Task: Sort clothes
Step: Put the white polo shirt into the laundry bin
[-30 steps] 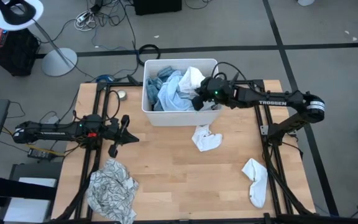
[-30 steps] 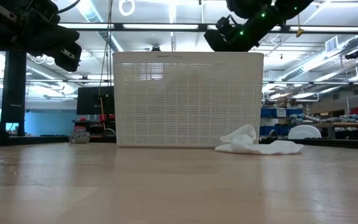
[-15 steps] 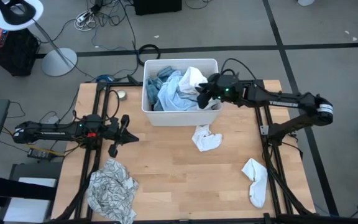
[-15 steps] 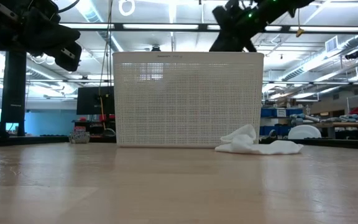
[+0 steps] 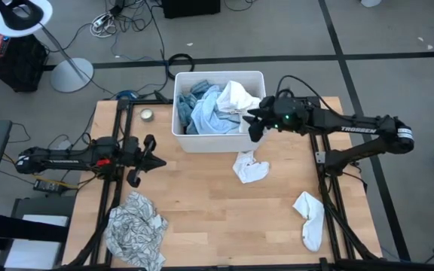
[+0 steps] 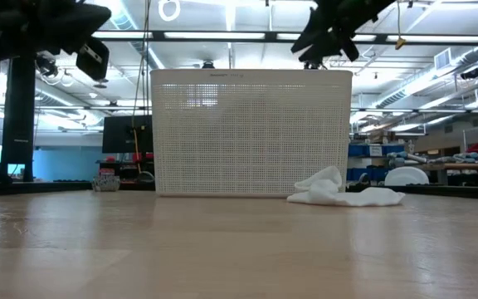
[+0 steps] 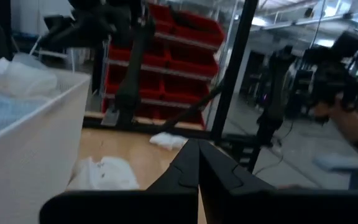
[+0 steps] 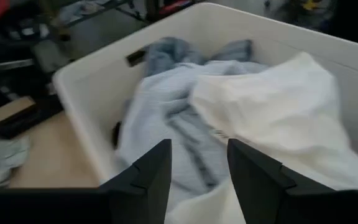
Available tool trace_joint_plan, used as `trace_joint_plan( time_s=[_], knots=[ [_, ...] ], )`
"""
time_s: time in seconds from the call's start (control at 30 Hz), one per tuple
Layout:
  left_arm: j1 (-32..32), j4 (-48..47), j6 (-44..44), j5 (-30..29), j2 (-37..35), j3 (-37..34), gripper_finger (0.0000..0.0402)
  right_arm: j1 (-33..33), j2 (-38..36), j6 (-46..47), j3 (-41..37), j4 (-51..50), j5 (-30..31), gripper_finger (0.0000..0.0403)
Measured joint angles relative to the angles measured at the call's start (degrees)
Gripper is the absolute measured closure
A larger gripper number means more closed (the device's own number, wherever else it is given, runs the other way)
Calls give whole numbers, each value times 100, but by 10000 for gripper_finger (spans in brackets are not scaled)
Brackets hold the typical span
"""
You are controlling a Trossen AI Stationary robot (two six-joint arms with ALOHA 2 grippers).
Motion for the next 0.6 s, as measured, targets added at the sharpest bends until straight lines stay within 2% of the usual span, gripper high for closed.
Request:
trace_joint_plan(
  time_s=[0.1, 0.37, 0.6],
  knots=[
    [-43, 28, -46, 7, -1, 0, 396, 244, -92, -29, 0, -8, 27, 243],
    [-417, -608, -317, -586, 2, 7, 398, 812, -179, -13, 0, -156, 85, 244],
    [-1123, -2192, -276, -1593, 102, 856, 398, 1186, -164, 173, 0, -367, 290, 245]
  ],
)
